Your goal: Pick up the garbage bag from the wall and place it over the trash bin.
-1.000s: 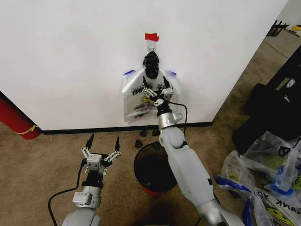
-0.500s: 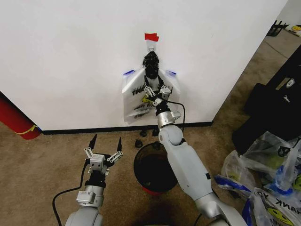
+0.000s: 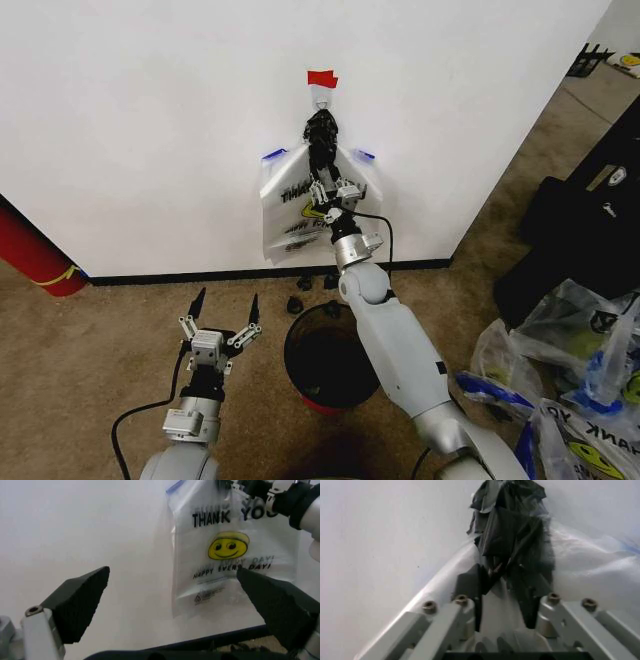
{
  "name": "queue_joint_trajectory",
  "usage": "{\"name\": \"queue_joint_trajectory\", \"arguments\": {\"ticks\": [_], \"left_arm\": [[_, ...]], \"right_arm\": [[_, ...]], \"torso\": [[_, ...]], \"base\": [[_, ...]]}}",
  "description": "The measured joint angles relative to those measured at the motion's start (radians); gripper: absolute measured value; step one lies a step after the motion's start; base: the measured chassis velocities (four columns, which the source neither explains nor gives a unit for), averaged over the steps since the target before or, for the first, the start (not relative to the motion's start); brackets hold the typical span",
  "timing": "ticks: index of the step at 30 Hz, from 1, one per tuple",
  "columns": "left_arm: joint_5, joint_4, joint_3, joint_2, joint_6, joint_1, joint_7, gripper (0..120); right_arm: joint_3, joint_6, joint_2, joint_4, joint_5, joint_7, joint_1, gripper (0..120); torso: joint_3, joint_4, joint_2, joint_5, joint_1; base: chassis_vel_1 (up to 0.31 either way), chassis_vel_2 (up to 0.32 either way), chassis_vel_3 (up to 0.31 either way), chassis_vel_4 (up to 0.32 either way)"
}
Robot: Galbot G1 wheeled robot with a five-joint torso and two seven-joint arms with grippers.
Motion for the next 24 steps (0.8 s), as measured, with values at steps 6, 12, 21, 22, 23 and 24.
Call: {"name": "queue_joint_trajectory", "arguments": {"ticks": [6,12,21,22,23,24], "left_arm": [[0.006,-0.002,-0.001,0.001,-0.007,0.008,-0.002,100],[0.009,-0.004,-0.003,0.002,-0.011,0.011,-0.003,100],[0.016,-0.012,-0.007,-0.001,-0.028,0.023,-0.010,100],[0.020,-0.013,-0.006,-0.002,-0.030,0.026,-0.013,100],[0.023,-0.014,-0.005,-0.003,-0.031,0.029,-0.014,100],[0.023,-0.014,-0.005,-0.003,-0.031,0.029,-0.014,100]], "right_arm": [[0.003,0.002,0.000,0.002,0.000,-0.002,0.005,0],[0.004,0.003,-0.001,0.012,0.000,-0.003,-0.001,0],[0.023,-0.011,-0.010,0.170,-0.005,-0.071,-0.204,0],[0.030,-0.011,-0.018,0.190,-0.009,-0.084,-0.235,0],[0.035,-0.011,-0.024,0.206,-0.012,-0.096,-0.259,0],[0.035,-0.011,-0.024,0.206,-0.012,-0.096,-0.259,0]], "torso": [[0.000,0.0000,0.000,0.0000,0.000],[0.000,0.0000,0.000,0.0000,0.000],[0.000,0.0001,0.000,0.0001,0.000],[0.000,0.0001,0.000,0.0000,0.000],[0.000,-0.0002,0.000,0.0001,0.000],[0.000,-0.0002,0.000,0.0001,0.000]], "base": [[0.000,0.000,0.000,0.000],[0.000,0.000,0.000,0.000],[0.000,0.000,0.000,0.000],[0.000,0.000,0.000,0.000],[0.000,0.000,0.000,0.000],[0.000,0.000,0.000,0.000]]}}
